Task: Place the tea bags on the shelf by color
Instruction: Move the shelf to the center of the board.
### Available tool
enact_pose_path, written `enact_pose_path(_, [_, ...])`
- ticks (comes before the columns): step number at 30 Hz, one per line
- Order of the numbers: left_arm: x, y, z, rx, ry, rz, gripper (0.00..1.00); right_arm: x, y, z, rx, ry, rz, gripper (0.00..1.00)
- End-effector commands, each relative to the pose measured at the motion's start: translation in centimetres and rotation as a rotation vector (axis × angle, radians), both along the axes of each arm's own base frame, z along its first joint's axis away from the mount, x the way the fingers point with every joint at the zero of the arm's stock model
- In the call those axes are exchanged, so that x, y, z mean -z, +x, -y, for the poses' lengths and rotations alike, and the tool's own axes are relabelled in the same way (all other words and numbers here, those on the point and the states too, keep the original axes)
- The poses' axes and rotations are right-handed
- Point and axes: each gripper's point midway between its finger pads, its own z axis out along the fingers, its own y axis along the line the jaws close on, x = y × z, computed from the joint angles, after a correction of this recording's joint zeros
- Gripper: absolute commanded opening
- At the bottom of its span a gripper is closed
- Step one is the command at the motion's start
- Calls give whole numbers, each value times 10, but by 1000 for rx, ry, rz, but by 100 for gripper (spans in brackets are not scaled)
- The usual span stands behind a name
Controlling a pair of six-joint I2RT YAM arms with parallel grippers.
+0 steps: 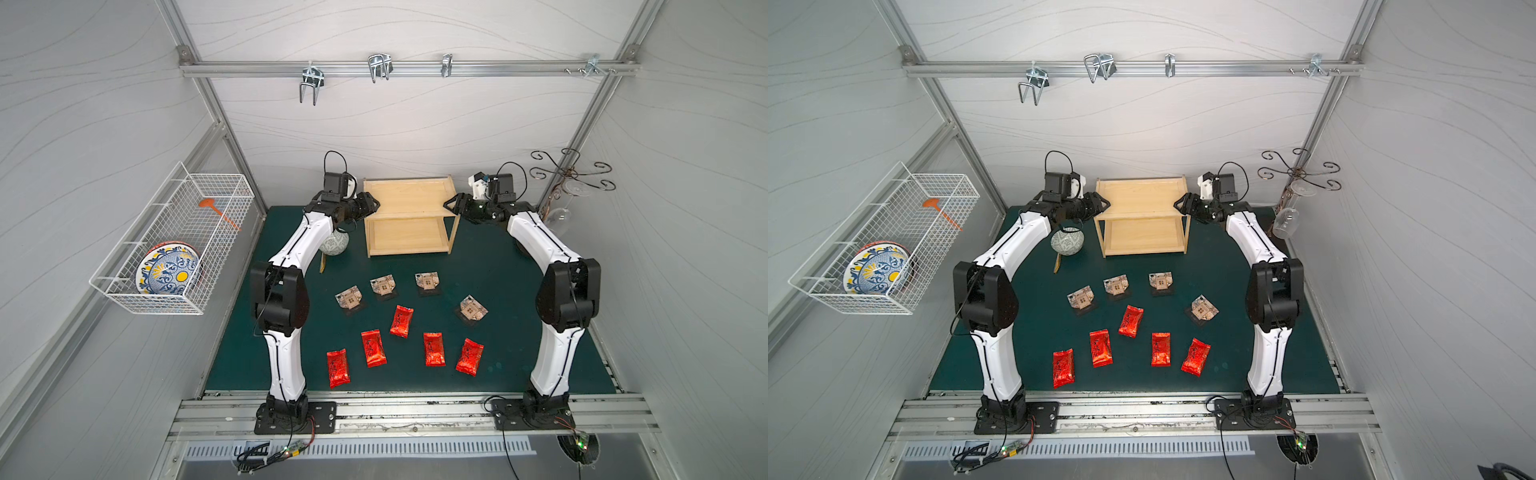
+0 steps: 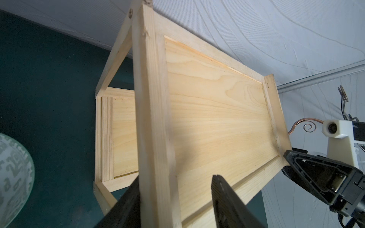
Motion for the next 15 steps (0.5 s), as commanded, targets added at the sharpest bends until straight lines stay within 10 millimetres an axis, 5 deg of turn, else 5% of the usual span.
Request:
enact_pose_path(1, [-38, -12, 21, 57, -47, 101, 57, -29, -17, -5, -22, 28, 42, 68])
enact_pose_path(15, [-23, -26, 21, 40, -13, 75, 58, -24, -37, 12, 15, 26, 32, 67])
